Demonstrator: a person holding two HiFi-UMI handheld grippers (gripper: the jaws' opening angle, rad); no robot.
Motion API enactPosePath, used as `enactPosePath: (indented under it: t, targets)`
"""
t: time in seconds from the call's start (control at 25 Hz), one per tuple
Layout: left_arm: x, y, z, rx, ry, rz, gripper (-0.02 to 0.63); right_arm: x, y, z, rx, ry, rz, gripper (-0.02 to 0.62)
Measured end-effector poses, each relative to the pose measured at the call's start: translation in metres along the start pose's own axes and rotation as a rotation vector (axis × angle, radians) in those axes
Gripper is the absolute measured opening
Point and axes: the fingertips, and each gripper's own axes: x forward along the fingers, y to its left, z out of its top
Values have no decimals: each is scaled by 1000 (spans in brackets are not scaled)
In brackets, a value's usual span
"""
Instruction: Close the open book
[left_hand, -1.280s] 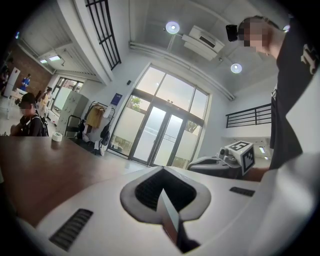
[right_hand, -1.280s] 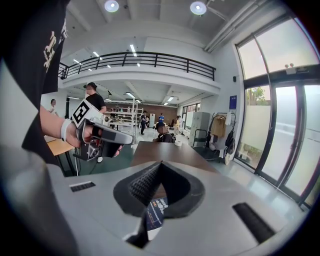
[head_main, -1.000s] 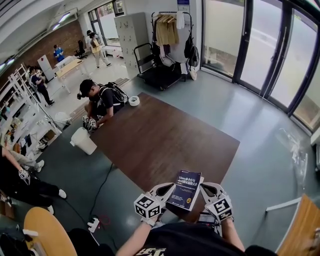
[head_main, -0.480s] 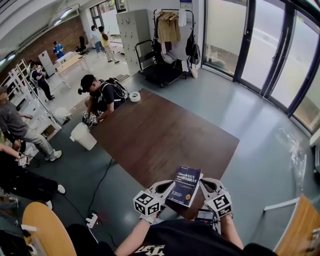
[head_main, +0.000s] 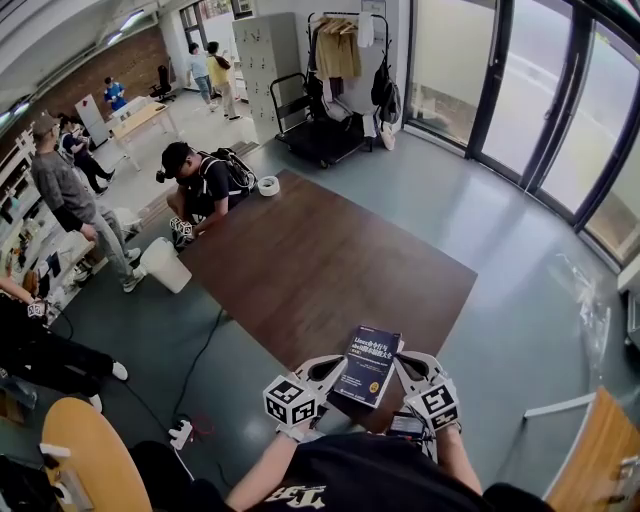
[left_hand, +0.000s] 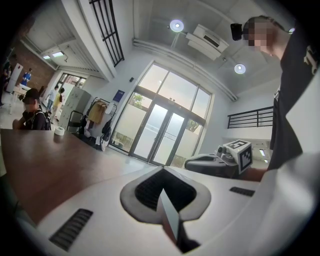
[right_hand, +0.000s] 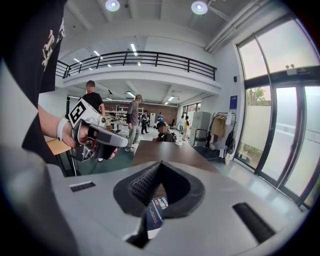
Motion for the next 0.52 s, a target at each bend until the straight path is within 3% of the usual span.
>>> enactPosePath:
  t: [0.52]
  targets:
    - [7,3,-4,-11,18,-8,6,5,-6,-2,6,1,0,-11]
